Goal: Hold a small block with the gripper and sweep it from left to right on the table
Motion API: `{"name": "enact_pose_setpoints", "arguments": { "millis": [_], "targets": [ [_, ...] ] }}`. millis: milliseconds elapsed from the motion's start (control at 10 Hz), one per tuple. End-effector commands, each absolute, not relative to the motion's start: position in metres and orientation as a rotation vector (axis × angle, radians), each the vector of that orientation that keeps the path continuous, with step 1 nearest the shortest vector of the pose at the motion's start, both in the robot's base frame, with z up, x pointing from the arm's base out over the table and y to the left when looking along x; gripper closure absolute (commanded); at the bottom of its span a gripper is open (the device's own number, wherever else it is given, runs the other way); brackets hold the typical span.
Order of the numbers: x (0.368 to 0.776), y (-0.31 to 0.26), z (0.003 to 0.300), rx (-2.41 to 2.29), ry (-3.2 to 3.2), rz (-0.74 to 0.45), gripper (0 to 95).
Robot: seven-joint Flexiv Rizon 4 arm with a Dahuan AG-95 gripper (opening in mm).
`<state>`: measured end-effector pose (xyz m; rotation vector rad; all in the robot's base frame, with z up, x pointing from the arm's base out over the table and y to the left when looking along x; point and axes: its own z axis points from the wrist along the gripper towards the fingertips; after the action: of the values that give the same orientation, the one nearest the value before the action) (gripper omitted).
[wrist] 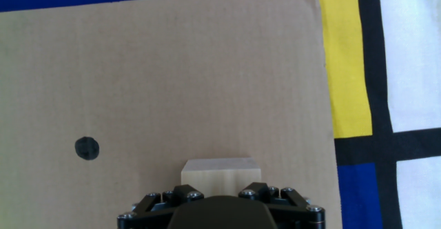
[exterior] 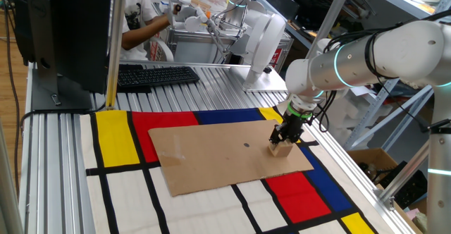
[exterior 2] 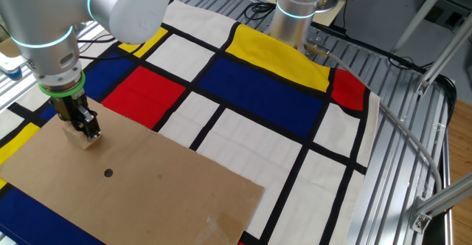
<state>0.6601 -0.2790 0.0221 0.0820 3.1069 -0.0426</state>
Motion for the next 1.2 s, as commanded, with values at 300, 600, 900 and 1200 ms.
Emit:
{"name": "enact_pose_setpoints", "arguments": {
  "millis": [300,600,900,1200],
  "targets": [
    [0.6589,-0.2787,0.0216,0.078,3.105,-0.045,57.0],
    [0.6588,-0.2785,0.0219,0.082,3.11,-0.017,57.0],
    [0.6591,-0.2784,0.0208,0.081,3.104,-0.034,57.0],
    [0.659,-0.2783,0.0214,0.083,3.1,-0.022,57.0]
  ]
}}
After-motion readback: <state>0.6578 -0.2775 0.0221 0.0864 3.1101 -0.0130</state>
